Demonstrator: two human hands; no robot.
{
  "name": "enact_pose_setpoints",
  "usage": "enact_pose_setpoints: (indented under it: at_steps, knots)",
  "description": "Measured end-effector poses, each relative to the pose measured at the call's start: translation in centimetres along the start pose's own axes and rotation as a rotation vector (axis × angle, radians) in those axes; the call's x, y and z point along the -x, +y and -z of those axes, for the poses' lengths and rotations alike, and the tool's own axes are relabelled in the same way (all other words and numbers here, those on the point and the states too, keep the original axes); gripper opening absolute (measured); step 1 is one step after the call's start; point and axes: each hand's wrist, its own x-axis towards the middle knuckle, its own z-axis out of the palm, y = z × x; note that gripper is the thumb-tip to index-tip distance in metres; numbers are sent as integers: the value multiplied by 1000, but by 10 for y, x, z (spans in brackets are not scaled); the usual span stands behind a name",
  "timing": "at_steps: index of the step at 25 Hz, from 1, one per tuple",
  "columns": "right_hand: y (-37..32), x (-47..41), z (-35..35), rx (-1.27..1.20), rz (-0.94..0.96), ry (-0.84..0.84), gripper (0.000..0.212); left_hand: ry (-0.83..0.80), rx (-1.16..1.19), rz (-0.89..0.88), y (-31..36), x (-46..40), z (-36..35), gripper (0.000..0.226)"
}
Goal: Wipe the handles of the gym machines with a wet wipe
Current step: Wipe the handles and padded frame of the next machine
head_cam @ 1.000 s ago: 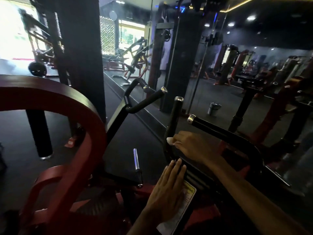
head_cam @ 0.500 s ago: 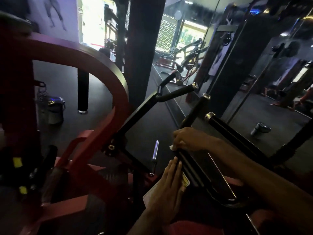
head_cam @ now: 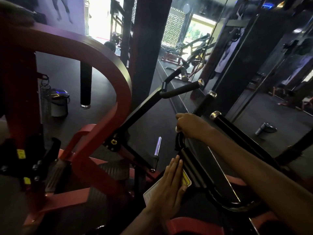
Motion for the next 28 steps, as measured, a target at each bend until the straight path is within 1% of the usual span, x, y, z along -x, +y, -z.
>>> enact_pose_setpoints:
  at_steps: [3,7,11,13,16,18,21,23,24,26,28]
  knots:
    - [0,-5,1,13,-29,-18,17,16,76,62,4,-2,-2,62]
    - [0,-9,4,26,-49,-27,19,38,99,70,4,-8,-1,62]
    - [13,-11,4,14,29,-54,16,77,102,108,8,-6,-3,60]
    - [19,-12,-1,-2,82,-71,13,131,101,143,12,-7,-9,59]
    - [23,-11,-6,-22,125,-23,11,236,108,211,18,-8,-19,58]
    - [24,-7,-9,-33,169,-17,16,270,112,266,22,-7,-26,59]
    - [19,2,-9,-58,302,-28,17,341,149,344,33,-8,-34,56]
    - [10,9,-11,-46,399,-78,16,384,164,390,38,-9,-39,55]
    - [6,10,-13,-2,424,-102,17,399,162,406,39,-10,-42,55]
    - [2,8,-13,54,402,-125,20,418,161,438,39,-11,-46,57]
    - [11,-1,-7,76,325,-95,19,436,161,449,38,-11,-48,58]
